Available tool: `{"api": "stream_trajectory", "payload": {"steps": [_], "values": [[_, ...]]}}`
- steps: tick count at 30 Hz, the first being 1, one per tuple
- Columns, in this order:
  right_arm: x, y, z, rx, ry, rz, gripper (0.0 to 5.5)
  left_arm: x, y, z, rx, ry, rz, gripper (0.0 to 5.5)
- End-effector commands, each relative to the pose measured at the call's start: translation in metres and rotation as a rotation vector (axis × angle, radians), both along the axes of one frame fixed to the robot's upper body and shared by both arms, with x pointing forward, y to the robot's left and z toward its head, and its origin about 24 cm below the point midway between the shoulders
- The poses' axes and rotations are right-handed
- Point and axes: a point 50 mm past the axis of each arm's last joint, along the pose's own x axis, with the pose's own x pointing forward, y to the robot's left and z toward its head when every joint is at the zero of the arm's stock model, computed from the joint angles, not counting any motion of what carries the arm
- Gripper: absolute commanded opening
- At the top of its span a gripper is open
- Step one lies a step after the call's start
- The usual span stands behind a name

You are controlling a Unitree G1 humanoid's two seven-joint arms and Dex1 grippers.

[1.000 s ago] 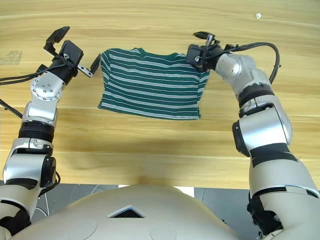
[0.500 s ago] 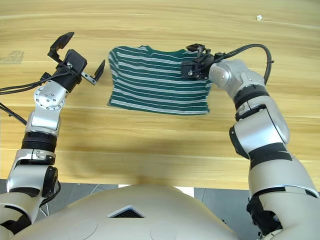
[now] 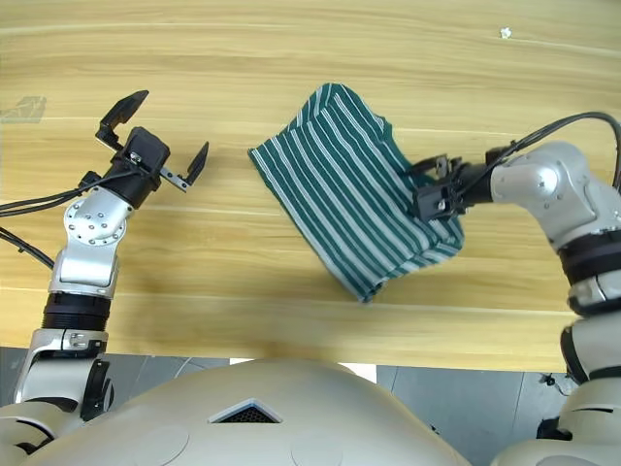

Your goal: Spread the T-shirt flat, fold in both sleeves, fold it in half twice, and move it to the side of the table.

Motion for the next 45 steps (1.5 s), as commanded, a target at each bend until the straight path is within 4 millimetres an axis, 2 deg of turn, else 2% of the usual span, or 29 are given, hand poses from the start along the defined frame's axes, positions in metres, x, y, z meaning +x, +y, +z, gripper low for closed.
{"api": "stream_trajectory", "payload": {"steps": [1, 7, 10, 13, 18, 22, 26, 29, 32, 34, 36, 40, 43, 45], "values": [[-0.033, 0.029, -0.025, 0.024, 0.113, 0.095, 3.50, -0.008, -0.011, -0.003, -0.013, 0.039, -0.033, 5.38], [-0.021, 0.071, -0.065, 0.123, -0.012, 0.079, 3.50, -0.014, -0.024, -0.012, -0.016, 0.068, -0.064, 5.38], [-0.014, 0.091, -0.072, 0.161, -0.056, 0.099, 3.50, -0.015, -0.025, -0.015, -0.003, 0.081, -0.076, 5.38], [-0.004, 0.089, -0.069, 0.168, -0.098, 0.087, 3.50, -0.016, -0.021, -0.015, 0.008, 0.083, -0.064, 5.38], [0.009, 0.077, -0.052, 0.236, -0.179, 0.008, 3.50, -0.016, -0.015, -0.007, 0.019, 0.024, -0.051, 5.38], [0.029, 0.083, -0.005, 0.446, -0.348, -0.064, 3.50, -0.014, -0.001, 0.003, 0.040, -0.009, -0.027, 5.38], [0.021, 0.085, 0.033, 0.600, -0.442, -0.071, 3.50, -0.017, 0.015, 0.010, 0.098, -0.040, -0.008, 5.38], [0.005, 0.077, 0.044, 0.665, -0.461, -0.087, 3.50, -0.030, 0.024, 0.011, 0.215, -0.059, -0.060, 5.38], [-0.012, 0.057, 0.036, 0.670, -0.412, -0.156, 3.50, -0.049, 0.032, 0.010, 0.400, -0.076, -0.198, 5.38], [-0.016, 0.038, 0.029, 0.584, -0.457, -0.129, 3.50, -0.066, 0.030, 0.003, 0.530, -0.073, -0.362, 5.38], [-0.022, 0.019, 0.020, 0.465, -0.512, -0.031, 3.50, -0.083, 0.027, -0.005, 0.663, -0.063, -0.540, 5.38], [-0.030, -0.013, 0.003, 0.255, -0.567, 0.156, 3.50, -0.106, 0.022, -0.013, 0.772, -0.073, -0.773, 5.38], [-0.036, -0.027, -0.016, 0.171, -0.534, 0.209, 3.50, -0.109, 0.017, -0.015, 0.806, -0.107, -0.857, 5.38], [-0.040, -0.025, -0.028, 0.171, -0.500, 0.239, 3.50, -0.105, 0.013, -0.018, 0.818, -0.149, -0.872, 5.38]]}}
